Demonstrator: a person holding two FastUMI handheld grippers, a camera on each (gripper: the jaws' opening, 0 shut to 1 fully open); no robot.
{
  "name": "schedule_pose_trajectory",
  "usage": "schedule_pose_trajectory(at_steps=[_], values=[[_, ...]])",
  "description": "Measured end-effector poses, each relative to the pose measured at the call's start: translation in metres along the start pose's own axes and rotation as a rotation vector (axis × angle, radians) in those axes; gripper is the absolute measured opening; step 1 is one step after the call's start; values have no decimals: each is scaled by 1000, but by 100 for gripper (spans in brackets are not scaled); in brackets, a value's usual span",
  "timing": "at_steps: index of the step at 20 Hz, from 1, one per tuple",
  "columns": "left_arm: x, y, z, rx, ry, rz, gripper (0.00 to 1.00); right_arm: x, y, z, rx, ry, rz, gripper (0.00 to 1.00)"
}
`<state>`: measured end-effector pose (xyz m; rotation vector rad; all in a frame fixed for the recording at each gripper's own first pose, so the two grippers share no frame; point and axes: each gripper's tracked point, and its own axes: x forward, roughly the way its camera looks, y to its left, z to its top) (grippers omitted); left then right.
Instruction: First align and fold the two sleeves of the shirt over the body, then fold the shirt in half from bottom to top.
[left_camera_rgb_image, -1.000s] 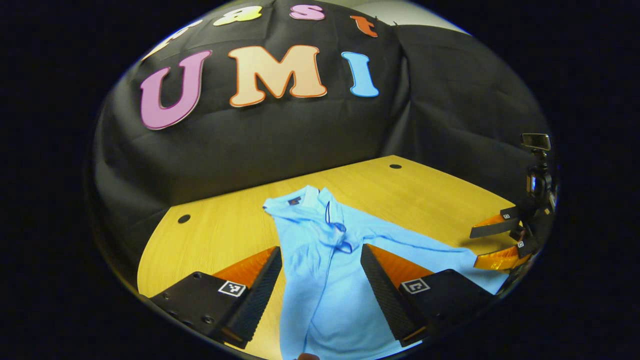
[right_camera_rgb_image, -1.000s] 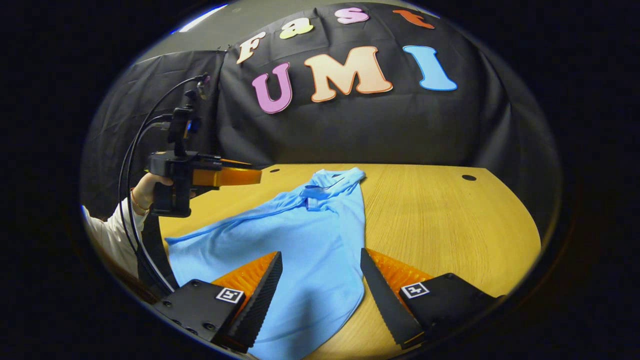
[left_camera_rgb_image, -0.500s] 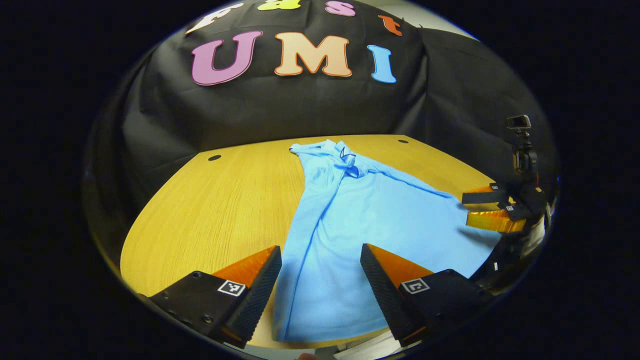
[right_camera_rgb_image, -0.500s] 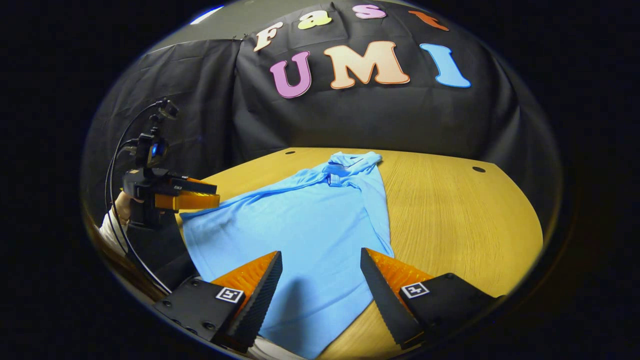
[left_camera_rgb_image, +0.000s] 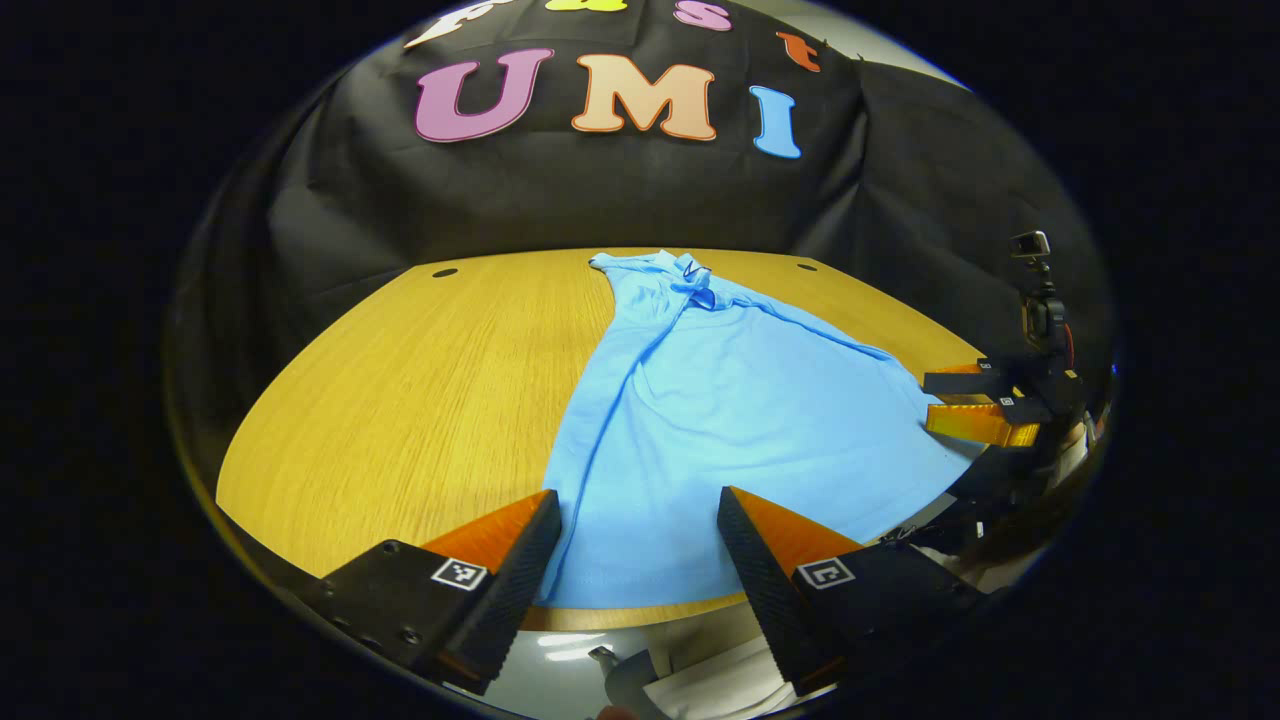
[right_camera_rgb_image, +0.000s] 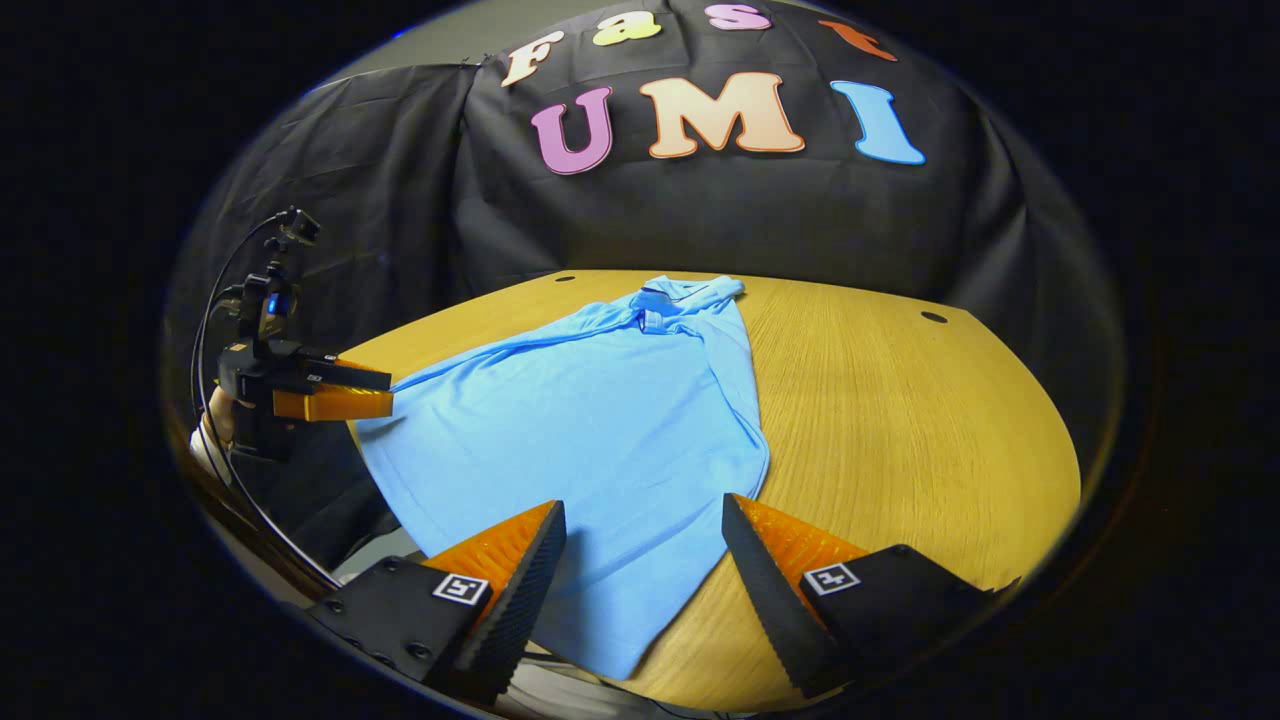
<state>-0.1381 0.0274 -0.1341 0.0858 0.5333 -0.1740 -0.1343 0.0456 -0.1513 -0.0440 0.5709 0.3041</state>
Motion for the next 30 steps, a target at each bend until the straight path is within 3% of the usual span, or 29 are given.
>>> schedule_pose_trajectory(at_steps=[6, 8, 10, 11, 12, 13, 14, 15, 17, 20, 23, 30], values=[[2, -1, -3, 27, -19, 27, 97, 3, 8, 0, -35, -9, 27, 97], [4, -3, 0, 19, -29, 21, 98, 3, 13, 0, -26, -9, 40, 92], [5, -8, 0, 18, -36, 13, 79, 3, 24, 0, -41, -8, 63, 82], [4, -11, -1, 22, -38, 1, 70, 3, 27, 0, -49, -8, 70, 65], [3, -15, -2, 25, -38, -13, 63, 4, 31, 0, -56, -4, 78, 60], [5, -20, -1, 20, -47, -24, 51, 5, 34, 1, -58, -4, 83, 46], [7, -21, 1, 3, -51, -29, 40, 6, 36, 2, -52, 0, 90, 39], [10, -20, 2, -1, -56, -31, 18, 7, 37, 2, -35, 0, 87, 28], [9, -20, 1, -7, -58, -39, 13, 5, 37, 1, -5, 8, 87, 12], [8, -22, 3, -13, -86, -55, 7, 7, 39, 1, -18, 7, 91, 12], [10, -22, 3, -44, -88, -54, 5, 6, 42, -1, -35, 20, 92, 3], [9, -20, 13, -77, -127, -56, 0, 4, 37, 7, -42, 22, 36, 3]])
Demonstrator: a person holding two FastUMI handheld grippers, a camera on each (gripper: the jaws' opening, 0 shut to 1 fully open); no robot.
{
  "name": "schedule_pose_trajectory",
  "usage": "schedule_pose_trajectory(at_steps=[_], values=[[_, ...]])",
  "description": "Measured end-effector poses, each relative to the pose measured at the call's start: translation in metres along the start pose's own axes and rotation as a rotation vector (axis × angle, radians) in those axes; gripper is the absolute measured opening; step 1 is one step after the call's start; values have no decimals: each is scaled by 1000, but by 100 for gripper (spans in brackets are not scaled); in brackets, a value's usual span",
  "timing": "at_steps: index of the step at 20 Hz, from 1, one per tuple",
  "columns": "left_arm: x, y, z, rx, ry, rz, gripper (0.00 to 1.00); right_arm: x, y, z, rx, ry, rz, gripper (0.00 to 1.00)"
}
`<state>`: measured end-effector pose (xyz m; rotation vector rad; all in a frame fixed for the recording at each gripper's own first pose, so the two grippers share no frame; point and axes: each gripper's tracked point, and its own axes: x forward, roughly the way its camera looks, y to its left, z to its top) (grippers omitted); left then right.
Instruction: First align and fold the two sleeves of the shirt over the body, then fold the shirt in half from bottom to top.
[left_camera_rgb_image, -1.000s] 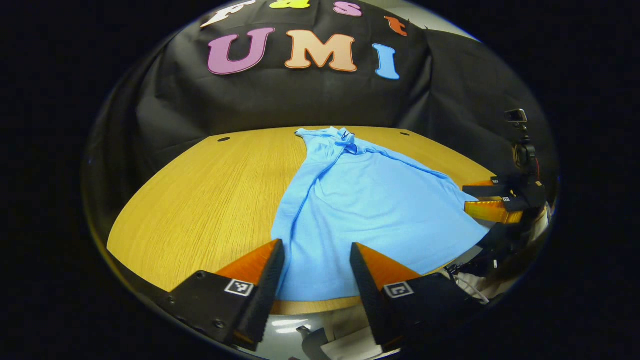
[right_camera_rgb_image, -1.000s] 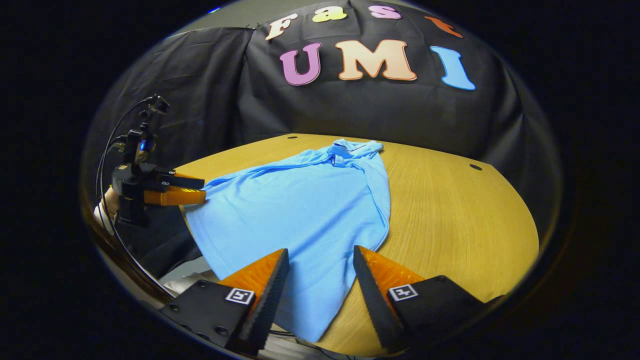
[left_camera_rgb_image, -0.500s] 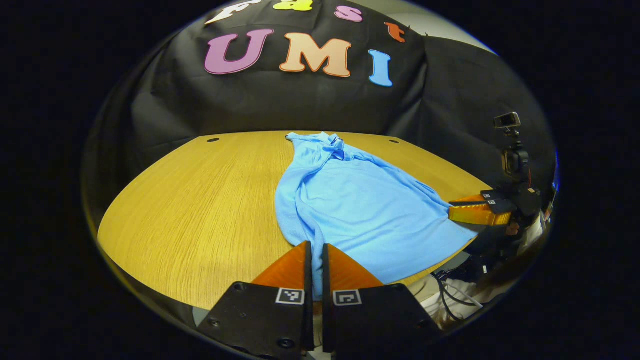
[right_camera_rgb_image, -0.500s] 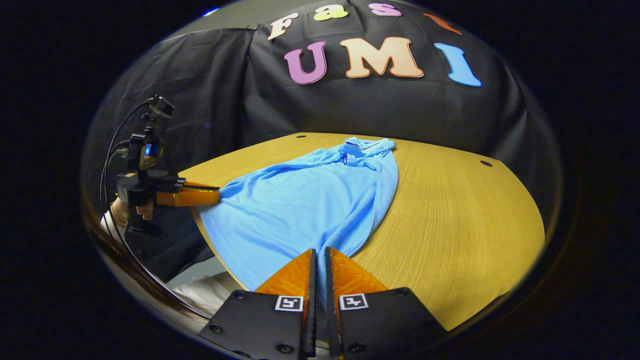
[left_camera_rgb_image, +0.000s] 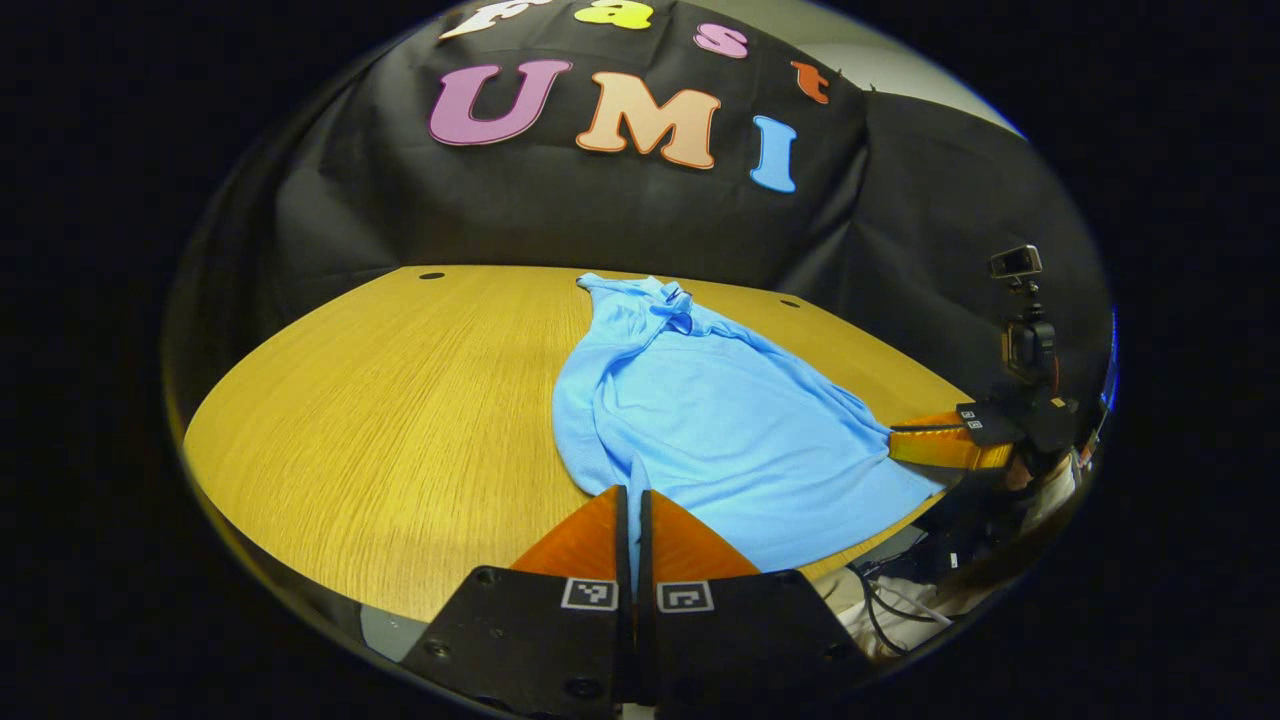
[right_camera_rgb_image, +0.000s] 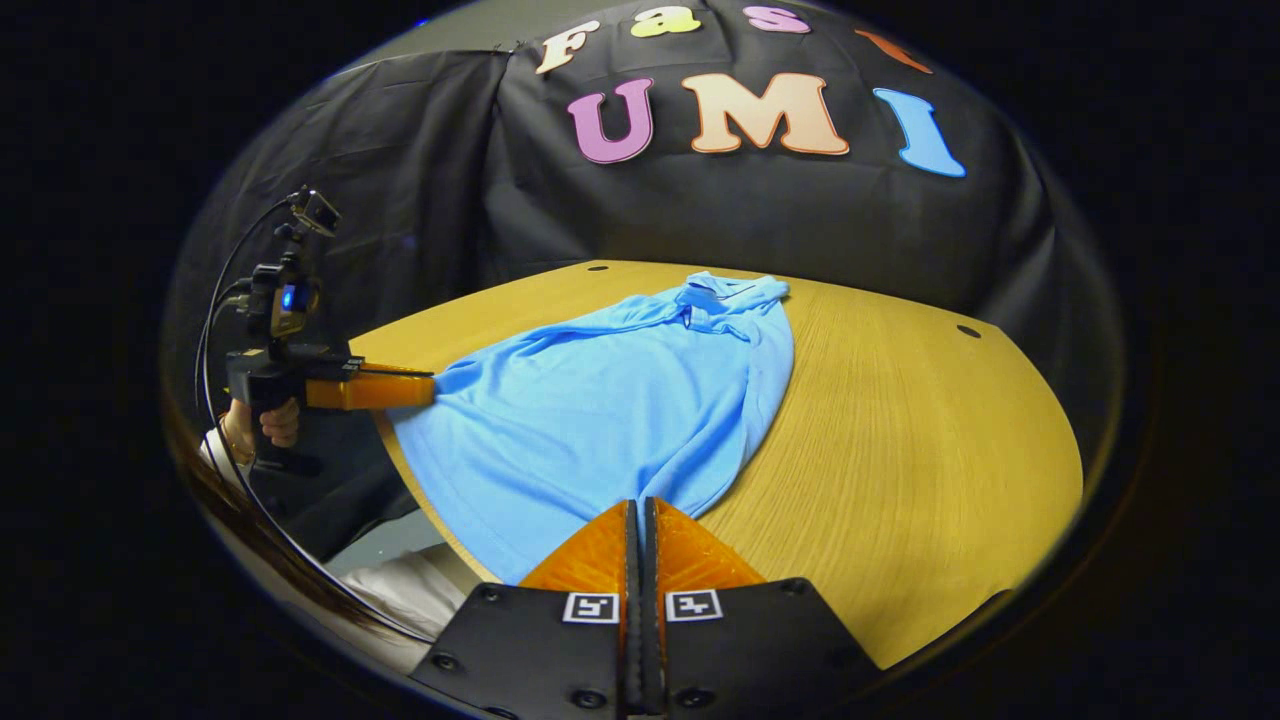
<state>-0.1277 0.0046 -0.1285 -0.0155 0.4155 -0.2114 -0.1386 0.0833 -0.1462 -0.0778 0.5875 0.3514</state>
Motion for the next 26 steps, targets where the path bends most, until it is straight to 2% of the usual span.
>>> schedule_pose_trajectory(at_steps=[3, 9, 12, 18, 26], values=[[1, 1, 26, 9, -50, 4, 0, 6, -1, 19, -1, -31, -2, 2], [26, 8, 88, -76, -179, 3, 0, 30, -24, 71, -15, -98, -44, 2], [42, 13, 121, -71, -218, -8, 0, 45, -38, 100, -18, -125, -64, 2], [94, 33, 190, -66, -300, 11, 0, 85, -83, 167, -2, -188, -140, 2], [178, 62, 247, -60, -303, 53, 0, 160, -139, 228, 62, -171, -206, 2]])
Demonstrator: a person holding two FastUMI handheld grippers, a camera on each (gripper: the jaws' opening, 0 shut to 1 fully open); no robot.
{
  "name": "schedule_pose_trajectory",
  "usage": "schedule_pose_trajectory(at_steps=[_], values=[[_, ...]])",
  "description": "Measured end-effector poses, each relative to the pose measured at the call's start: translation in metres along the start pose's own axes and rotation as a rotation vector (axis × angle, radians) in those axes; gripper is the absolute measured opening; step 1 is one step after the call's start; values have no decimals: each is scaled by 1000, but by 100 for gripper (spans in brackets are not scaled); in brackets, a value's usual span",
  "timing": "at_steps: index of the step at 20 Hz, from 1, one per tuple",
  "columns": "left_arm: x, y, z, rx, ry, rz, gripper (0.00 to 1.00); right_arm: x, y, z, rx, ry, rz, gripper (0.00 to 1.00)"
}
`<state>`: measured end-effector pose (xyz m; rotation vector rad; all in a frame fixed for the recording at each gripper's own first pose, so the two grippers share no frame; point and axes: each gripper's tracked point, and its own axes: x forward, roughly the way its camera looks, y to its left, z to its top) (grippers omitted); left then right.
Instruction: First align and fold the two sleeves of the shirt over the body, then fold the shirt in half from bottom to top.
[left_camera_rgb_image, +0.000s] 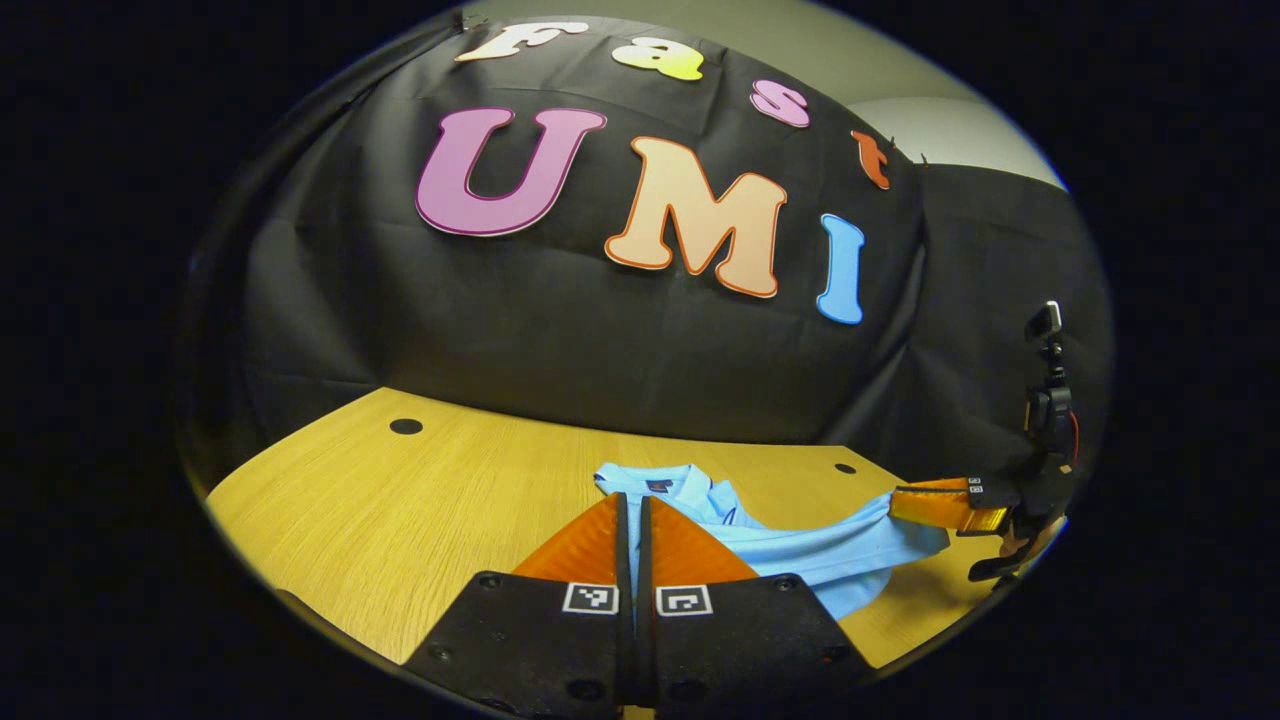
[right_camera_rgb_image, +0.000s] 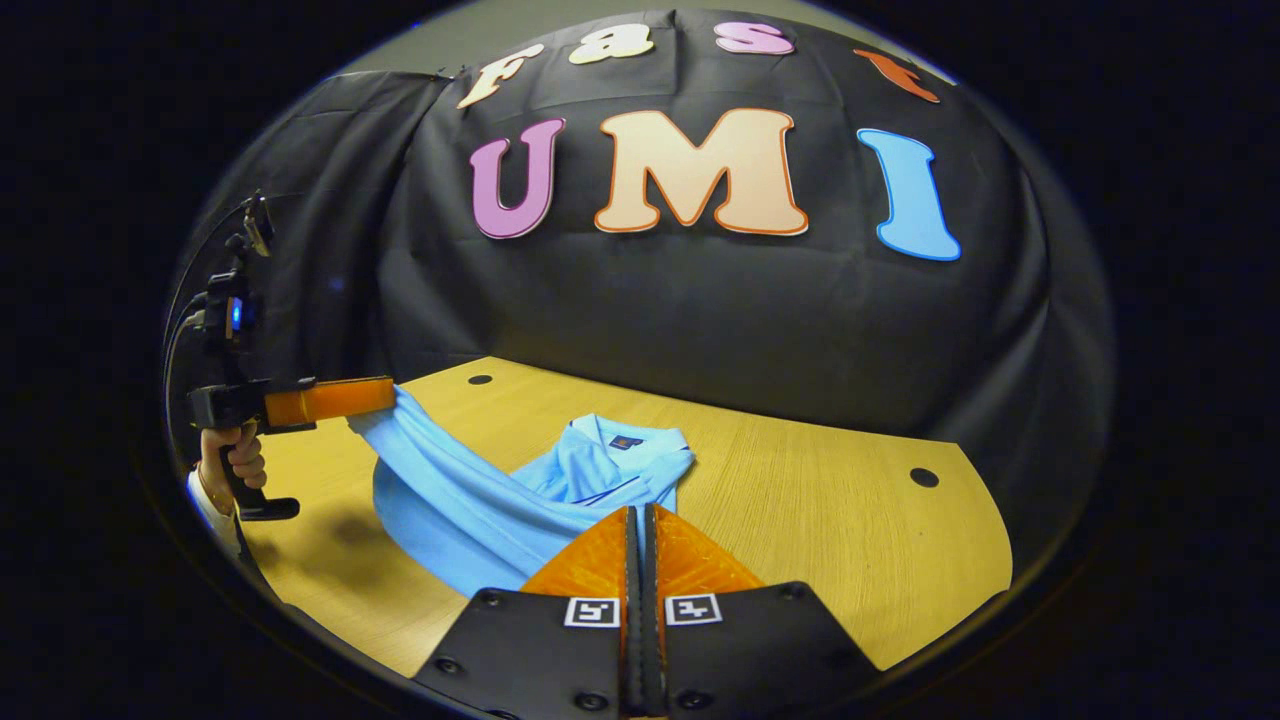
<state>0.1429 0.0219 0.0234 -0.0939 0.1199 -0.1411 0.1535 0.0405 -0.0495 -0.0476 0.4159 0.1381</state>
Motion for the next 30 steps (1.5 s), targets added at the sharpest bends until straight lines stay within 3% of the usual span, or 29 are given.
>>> schedule_pose_trajectory(at_steps=[4, 7, 11, 20, 22, 24, 25, 26, 27, 28, 30], values=[[44, 18, 7, -19, -9, 48, 0, 49, -19, 15, 96, 34, -53, 2], [74, 34, 12, 25, -29, 100, 0, 87, -34, 17, 116, 34, -118, 2], [105, 43, -2, 43, 12, 115, 0, 129, -36, -7, 166, 93, -136, 3], [110, 37, -13, 36, 41, 82, 0, 147, -41, -25, 211, 129, -142, 5], [102, 33, -8, 31, 38, 71, 0, 140, -40, -19, 217, 123, -140, 18], [95, 30, -4, 26, 36, 69, 16, 129, -38, -11, 218, 105, -126, 59], [90, 30, -1, 32, 28, 72, 32, 124, -39, -8, 217, 89, -124, 80], [84, 31, 3, 47, 15, 81, 42, 118, -39, -5, 219, 75, -123, 84], [77, 32, 5, 66, 3, 94, 64, 111, -39, -3, 224, 62, -117, 93], [69, 32, 8, 85, -10, 106, 68, 105, -39, -4, 227, 55, -117, 99], [52, 32, 11, 106, -29, 127, 77, 89, -38, -4, 235, 36, -111, 98]])
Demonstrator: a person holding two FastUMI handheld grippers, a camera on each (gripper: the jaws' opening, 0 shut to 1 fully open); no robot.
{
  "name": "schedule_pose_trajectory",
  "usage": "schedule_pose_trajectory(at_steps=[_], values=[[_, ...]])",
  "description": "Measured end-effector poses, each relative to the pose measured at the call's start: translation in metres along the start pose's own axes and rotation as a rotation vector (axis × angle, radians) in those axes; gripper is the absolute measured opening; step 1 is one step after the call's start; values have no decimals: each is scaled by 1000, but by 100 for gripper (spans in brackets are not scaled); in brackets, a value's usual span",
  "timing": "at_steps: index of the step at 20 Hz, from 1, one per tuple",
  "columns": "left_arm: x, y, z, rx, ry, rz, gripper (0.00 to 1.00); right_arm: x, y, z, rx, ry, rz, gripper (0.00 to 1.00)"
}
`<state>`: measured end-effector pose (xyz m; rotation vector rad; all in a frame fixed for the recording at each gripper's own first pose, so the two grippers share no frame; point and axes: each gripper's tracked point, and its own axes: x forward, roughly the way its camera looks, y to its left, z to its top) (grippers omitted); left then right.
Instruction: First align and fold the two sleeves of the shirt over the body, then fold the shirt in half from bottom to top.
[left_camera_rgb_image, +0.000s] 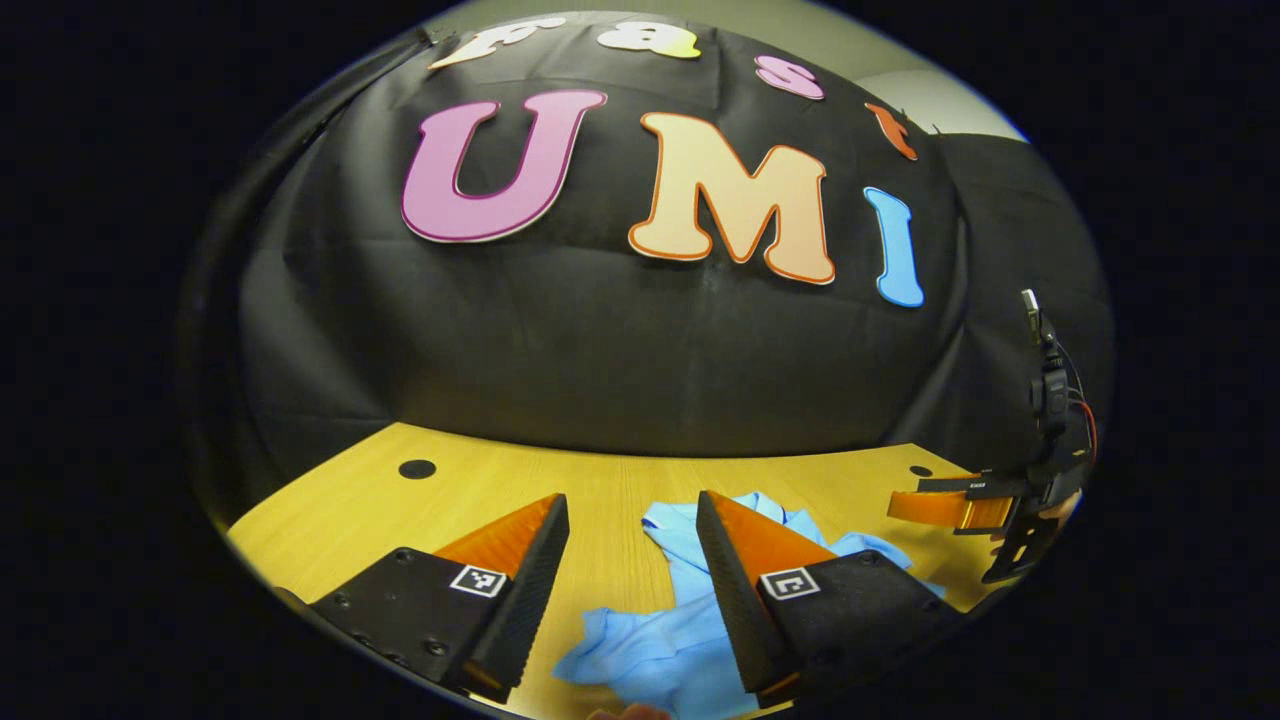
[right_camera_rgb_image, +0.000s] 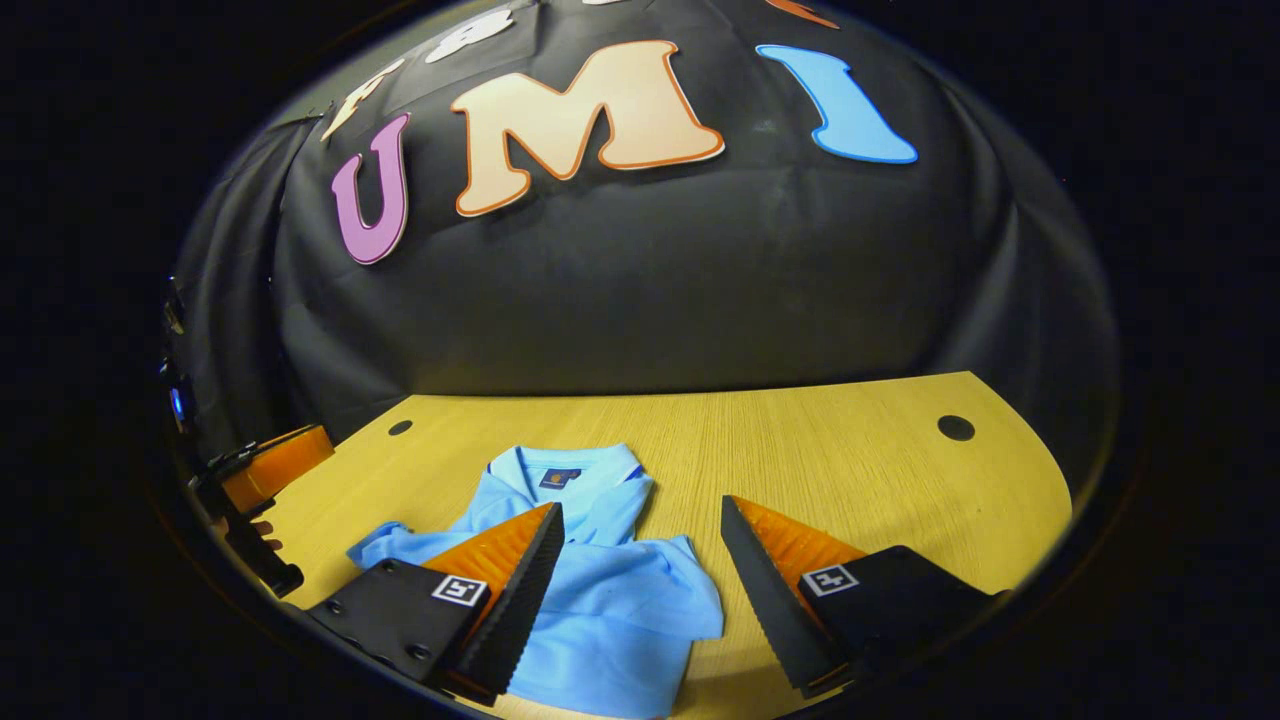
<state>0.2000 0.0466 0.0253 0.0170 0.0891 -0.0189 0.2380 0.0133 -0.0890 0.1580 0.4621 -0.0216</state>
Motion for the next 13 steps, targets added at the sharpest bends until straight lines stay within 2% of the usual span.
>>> schedule_pose_trajectory(at_steps=[1, 2, 8, 9, 10, 13], values=[[-8, 1, 1, 0, -3, 12, 81, -10, 0, 0, 4, -13, 8, 94], [-18, 0, -1, -5, -3, 17, 82, -20, 2, -1, 7, -27, 23, 98], [-66, 2, -6, -2, -19, 36, 82, -89, 0, -3, -15, -146, 56, 98], [-74, 0, -7, -4, -18, 30, 82, -102, 0, -2, -32, -173, 59, 94], [-83, -2, -11, -9, -16, 27, 83, -115, 1, -1, -44, -201, 62, 98], [-107, -12, -24, -22, -11, 14, 83, -147, 6, -3, -54, -270, 76, 98]])
